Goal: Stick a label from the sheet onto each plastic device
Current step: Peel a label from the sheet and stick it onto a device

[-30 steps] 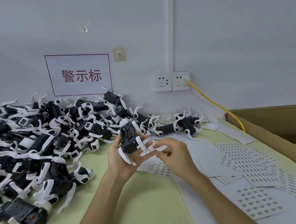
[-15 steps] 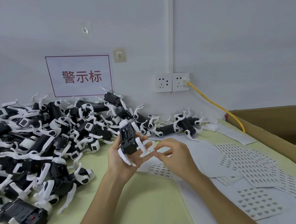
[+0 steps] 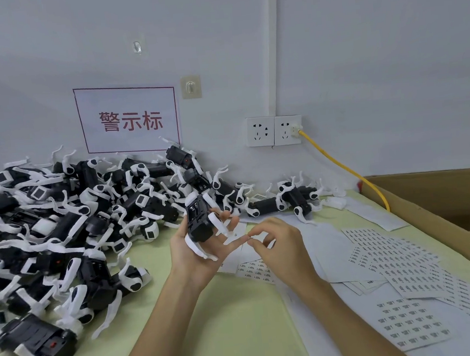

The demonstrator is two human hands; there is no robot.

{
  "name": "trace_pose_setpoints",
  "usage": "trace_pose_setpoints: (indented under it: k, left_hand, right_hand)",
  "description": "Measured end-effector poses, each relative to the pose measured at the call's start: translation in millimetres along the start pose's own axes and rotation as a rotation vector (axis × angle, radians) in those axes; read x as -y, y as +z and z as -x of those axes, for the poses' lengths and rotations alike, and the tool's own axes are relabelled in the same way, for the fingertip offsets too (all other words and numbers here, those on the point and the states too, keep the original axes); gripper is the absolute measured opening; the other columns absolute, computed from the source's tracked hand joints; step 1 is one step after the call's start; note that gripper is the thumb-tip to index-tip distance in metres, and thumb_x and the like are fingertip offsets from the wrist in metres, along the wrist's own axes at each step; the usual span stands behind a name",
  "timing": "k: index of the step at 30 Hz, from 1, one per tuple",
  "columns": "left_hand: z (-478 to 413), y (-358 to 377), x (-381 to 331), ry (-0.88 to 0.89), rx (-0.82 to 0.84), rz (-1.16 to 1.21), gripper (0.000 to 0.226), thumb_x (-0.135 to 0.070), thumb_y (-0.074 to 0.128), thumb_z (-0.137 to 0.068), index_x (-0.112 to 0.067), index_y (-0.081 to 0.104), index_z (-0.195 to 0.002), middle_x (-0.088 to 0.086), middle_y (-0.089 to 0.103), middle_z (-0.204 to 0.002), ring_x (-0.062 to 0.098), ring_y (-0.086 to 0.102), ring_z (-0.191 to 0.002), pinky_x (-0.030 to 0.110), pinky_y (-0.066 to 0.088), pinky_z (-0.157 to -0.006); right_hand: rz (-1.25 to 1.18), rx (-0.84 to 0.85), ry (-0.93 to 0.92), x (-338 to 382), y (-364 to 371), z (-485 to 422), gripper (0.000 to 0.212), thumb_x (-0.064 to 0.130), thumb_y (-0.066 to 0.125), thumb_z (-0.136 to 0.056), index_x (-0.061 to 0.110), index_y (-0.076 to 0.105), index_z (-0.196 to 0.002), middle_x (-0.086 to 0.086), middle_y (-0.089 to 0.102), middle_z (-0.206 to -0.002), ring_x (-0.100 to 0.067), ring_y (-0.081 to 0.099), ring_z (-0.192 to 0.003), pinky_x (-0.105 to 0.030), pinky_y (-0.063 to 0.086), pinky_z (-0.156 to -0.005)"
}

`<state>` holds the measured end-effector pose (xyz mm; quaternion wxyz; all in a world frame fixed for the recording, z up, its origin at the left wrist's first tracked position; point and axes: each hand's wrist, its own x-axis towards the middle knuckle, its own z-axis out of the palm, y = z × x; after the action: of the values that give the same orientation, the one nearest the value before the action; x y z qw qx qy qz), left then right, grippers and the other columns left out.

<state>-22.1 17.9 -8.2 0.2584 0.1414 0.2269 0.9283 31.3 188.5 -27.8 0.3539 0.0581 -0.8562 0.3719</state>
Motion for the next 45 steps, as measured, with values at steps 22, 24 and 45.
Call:
trace_pose_setpoints:
  k: [22, 24, 45]
  left_hand:
    - [-3, 1, 5, 0.164, -0.291, -0.254, 0.049, -0.056, 0.047, -0.098, -0.013, 0.071, -0.106, 0.006, 0.071, -0.09, 0.016, 0.052, -0.057, 0.024, 0.031, -0.047]
    - [-3, 2, 5, 0.166, -0.301, -0.277, 0.038, -0.051, 0.057, -0.092, -0.017, 0.072, -0.101, 0.001, 0.07, -0.084, 0.013, 0.055, -0.061, 0.024, 0.031, -0.053]
    - [1, 15, 27, 0.066, -0.146, -0.207, 0.043, -0.052, 0.059, -0.087, -0.018, 0.082, -0.077, 0.001, 0.078, -0.096, 0.015, 0.076, -0.086, 0.033, 0.059, -0.073]
  right_hand:
    - [-0.349, -0.088, 0.233, 13, -9, -6, 0.017, 0.011, 0.075, -0.084, 0.026, 0.076, -0.076, 0.002, 0.064, -0.063, -0.004, 0.049, -0.051, -0.013, 0.039, -0.053]
    - [-0.56, -0.044, 0.352, 15, -14, -9, 0.019, 0.009, 0.07, -0.089, 0.025, 0.08, -0.084, -0.001, 0.06, -0.056, -0.008, 0.048, -0.05, -0.017, 0.038, -0.051]
    - [-1.433, 0.417, 0.758, 51, 6, 9, 0.055, 0.011, 0.054, -0.075, 0.023, 0.069, -0.127, 0.001, 0.028, -0.047, -0.009, 0.018, -0.039, -0.021, 0.021, -0.039]
